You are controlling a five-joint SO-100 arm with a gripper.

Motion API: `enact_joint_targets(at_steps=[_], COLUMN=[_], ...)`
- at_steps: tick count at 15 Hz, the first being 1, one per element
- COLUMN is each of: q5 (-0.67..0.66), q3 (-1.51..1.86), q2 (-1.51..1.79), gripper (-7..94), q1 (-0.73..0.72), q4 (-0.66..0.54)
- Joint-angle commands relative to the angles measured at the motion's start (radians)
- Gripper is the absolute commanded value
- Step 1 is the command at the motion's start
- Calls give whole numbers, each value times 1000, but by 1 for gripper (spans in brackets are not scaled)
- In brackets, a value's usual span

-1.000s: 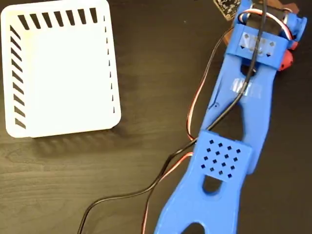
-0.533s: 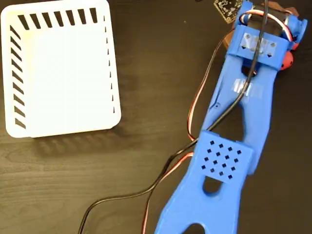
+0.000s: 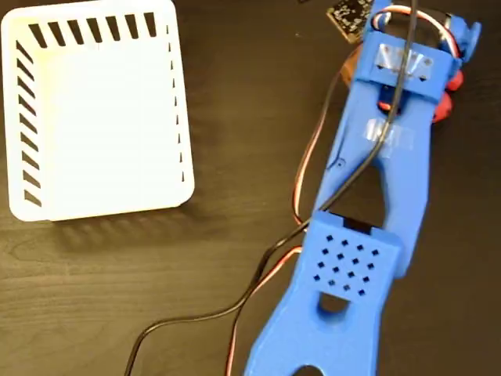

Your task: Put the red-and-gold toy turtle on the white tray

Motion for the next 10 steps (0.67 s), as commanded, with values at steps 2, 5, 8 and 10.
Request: enact_joint_targets(at_steps=[2,5,8,10], q5=[11,6,28,48], q3=[38,83,67,32], q2=[101,135,176,201], gripper=[63,63,63,63], q1=[-40,-66,-60,-44], q4=[41,52,55,66])
